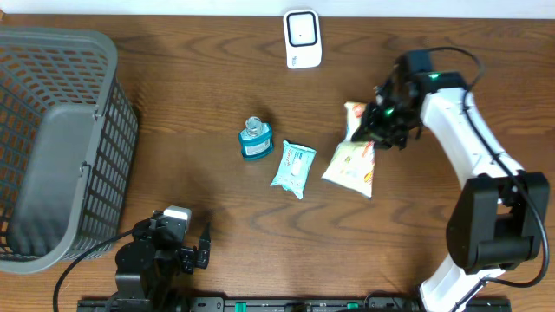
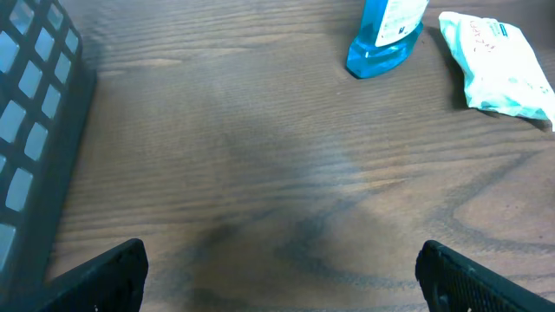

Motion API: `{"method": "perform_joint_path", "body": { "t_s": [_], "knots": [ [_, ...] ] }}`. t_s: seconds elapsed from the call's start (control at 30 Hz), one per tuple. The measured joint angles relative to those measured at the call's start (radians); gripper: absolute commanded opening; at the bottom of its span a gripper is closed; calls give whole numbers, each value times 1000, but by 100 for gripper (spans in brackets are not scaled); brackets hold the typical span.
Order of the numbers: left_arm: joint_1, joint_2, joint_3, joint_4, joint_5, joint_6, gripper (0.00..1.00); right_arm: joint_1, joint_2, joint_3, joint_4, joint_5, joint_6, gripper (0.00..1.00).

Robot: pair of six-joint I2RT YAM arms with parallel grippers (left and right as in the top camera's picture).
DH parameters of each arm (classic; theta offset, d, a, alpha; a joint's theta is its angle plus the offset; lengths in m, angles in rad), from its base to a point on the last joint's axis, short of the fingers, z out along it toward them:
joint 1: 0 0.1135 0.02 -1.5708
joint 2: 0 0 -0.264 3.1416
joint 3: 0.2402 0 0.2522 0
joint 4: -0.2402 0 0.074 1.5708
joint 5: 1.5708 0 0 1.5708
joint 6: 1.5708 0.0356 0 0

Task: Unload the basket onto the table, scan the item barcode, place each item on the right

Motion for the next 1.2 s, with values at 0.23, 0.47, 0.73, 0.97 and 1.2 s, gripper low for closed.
{"method": "perform_joint_path", "body": {
  "t_s": [0.23, 0.47, 0.73, 0.97, 1.2],
  "knots": [
    [0, 0, 0, 0, 0, 0, 99, 82, 0, 36, -18, 192, -26, 91],
    [0, 0, 0, 0, 0, 0, 99, 206, -3, 152, -108, 315, -95, 99],
    [0, 0, 0, 0, 0, 0, 99, 376, -3, 111, -151, 483, -46, 97],
    [0, 0, 0, 1, 0, 0, 99, 544, -3, 6, -69, 641, 266, 96],
    [0, 0, 0, 0, 0, 0, 99, 600, 10, -49, -19, 721, 469, 75]
  ]
}}
